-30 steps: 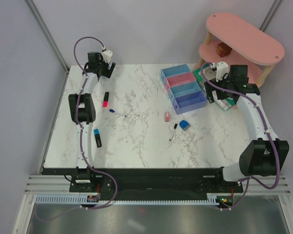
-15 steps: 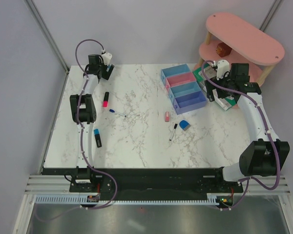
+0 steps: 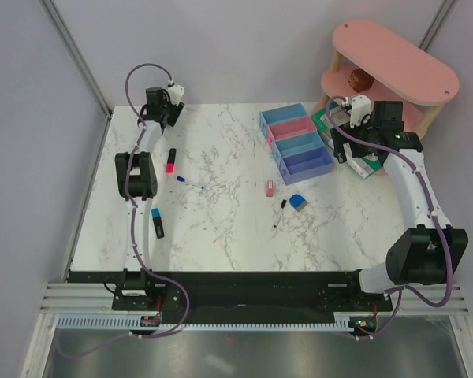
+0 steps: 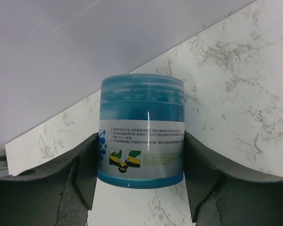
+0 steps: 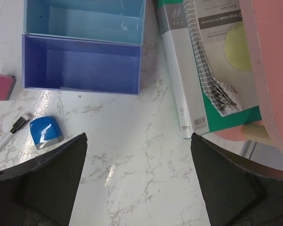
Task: Sort the stationery into containers
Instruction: Pick up the stationery from the corner of the board, then move the storage box to the center of the board.
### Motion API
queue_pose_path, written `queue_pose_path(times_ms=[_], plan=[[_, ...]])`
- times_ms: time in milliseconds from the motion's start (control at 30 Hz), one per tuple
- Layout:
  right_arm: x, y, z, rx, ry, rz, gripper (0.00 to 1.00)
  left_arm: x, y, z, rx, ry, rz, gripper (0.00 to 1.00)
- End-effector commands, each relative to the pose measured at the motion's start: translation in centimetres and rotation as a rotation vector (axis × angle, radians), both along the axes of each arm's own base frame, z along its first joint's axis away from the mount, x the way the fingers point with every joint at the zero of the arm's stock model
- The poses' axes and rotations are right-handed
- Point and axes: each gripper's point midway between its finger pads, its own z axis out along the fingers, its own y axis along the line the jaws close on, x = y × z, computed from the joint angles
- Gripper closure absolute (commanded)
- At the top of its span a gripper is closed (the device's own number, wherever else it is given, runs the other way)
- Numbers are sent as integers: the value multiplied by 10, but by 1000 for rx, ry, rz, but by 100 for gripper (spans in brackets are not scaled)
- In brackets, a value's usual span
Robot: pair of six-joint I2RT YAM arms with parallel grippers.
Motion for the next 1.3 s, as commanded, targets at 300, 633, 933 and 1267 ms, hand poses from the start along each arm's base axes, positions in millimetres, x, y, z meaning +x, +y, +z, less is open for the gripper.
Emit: queue_pose_path(times_ms=[300,633,933,1267], plan=[[5,13,18,54,-37,59,2,-9,-20,17,17,-16,-63,98],[7,47,19,193,-10,171,2,-62,-50,64,-24,16,-149,98],[49,91,4,397,32,85,2,-122,-79,155,-101,-51,-209,98],[129,114,-29,570,99,-110,3,-182,-77,232,-106,-134,-222,98]])
